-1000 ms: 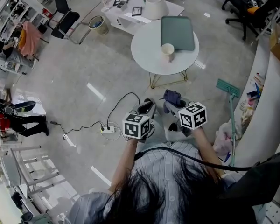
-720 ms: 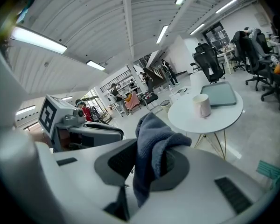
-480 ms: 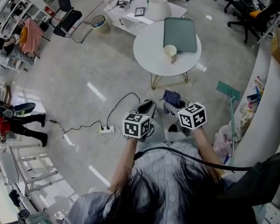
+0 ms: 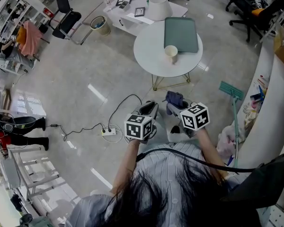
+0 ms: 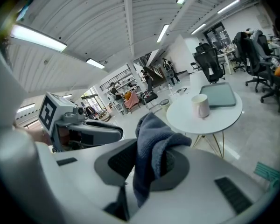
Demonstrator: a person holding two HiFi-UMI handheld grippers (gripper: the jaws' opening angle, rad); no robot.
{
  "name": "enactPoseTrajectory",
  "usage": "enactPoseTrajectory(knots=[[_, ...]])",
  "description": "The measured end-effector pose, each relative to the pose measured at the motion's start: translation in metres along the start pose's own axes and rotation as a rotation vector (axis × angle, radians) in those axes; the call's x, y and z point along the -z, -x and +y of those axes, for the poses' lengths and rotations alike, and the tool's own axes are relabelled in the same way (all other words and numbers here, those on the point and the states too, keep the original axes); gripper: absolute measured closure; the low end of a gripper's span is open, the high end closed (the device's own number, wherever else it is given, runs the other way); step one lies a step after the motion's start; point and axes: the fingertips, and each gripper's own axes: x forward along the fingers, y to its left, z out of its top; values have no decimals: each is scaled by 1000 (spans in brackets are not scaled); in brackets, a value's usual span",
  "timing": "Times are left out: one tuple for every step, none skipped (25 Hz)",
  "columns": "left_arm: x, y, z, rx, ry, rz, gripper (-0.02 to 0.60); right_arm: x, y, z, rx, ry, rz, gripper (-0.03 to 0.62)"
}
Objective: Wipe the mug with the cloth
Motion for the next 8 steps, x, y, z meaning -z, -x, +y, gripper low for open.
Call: enactPoseTrajectory(knots=[[0, 0, 0, 0, 0, 1, 515, 0, 0, -1, 0, 1, 1, 514], [-1, -1, 1, 0, 0, 1, 515, 0, -1, -1, 0, 1, 1, 514], [-1, -1, 1, -1, 0, 2, 515, -1, -1, -1, 0, 1, 2, 514], [-2, -1, 1, -1, 0, 2, 515, -2, -1, -1, 0, 1, 2, 514], [-3, -1, 1, -2, 1, 3, 515, -3, -1, -1, -1, 2, 4, 514], [-4, -1, 1, -3, 2, 3, 515, -4, 0, -2, -1, 3, 5, 514], [-5, 0, 1, -4, 4, 3, 515, -4, 0, -2, -2, 4, 7, 514], [-5, 0, 1, -5, 5, 3, 515, -5, 0, -2, -3, 4, 9, 514]])
